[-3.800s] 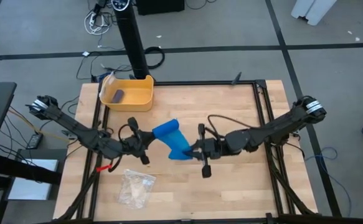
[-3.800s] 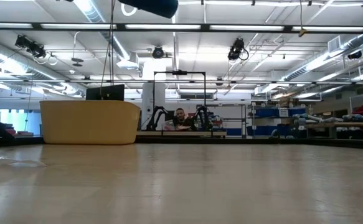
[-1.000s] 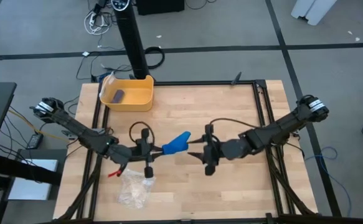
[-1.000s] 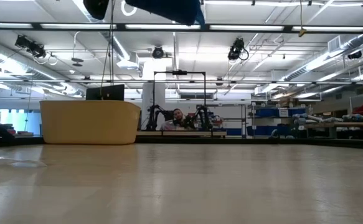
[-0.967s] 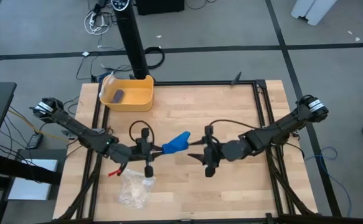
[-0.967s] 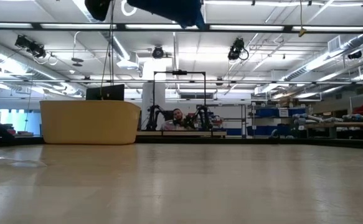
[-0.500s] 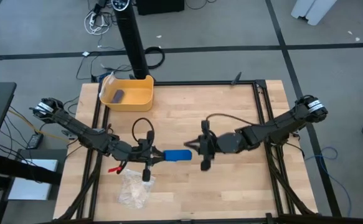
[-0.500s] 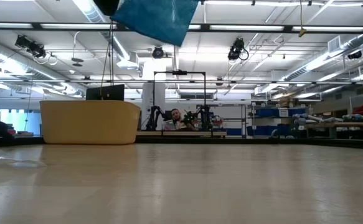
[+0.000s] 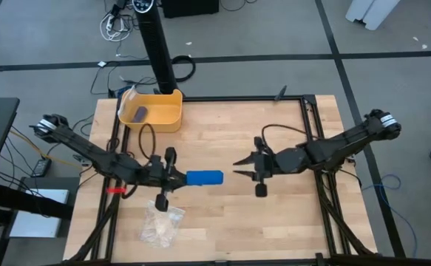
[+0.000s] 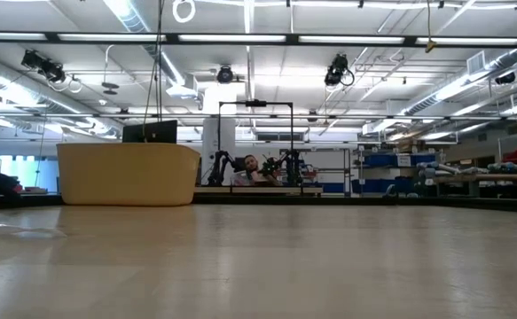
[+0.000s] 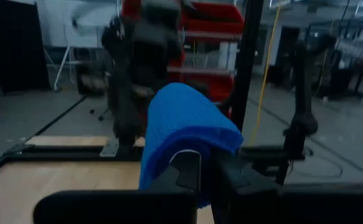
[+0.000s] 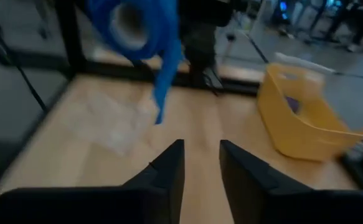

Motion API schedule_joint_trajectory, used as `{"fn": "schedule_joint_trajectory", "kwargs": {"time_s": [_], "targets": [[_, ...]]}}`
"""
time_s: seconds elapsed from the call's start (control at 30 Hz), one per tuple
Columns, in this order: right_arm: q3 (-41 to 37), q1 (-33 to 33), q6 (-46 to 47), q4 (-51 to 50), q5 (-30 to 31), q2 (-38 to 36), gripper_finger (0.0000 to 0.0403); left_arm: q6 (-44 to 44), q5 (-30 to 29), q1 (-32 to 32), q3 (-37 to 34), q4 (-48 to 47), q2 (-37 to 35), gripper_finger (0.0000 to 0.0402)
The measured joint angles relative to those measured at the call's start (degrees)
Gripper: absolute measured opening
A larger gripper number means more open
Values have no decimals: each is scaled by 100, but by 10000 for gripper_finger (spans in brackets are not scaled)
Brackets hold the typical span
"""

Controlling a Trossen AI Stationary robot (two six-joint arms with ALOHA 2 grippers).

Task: Roll bandage
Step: Roll the blue bandage

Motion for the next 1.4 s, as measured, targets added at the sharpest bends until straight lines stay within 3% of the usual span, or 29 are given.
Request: {"fn": "schedule_joint_trajectory", "kwargs": {"time_s": [0.23,0.37,0.6,1.03,1.23,1.4], "targets": [[-1466,26,-86,4206,-292,576,139,32,-41,117,0,356,-23,19],[-1583,-40,-116,5481,-694,1080,148,173,-35,199,0,496,-24,19],[-1135,-365,-67,5612,-657,1538,173,171,41,273,0,495,-22,19],[-1120,-378,54,5275,-625,1329,203,297,155,273,0,637,-20,19],[-1120,-3,-392,4801,621,1057,217,295,153,273,0,615,-20,19],[-1120,-56,-310,4816,317,1047,220,284,155,273,0,633,-20,19]]}}
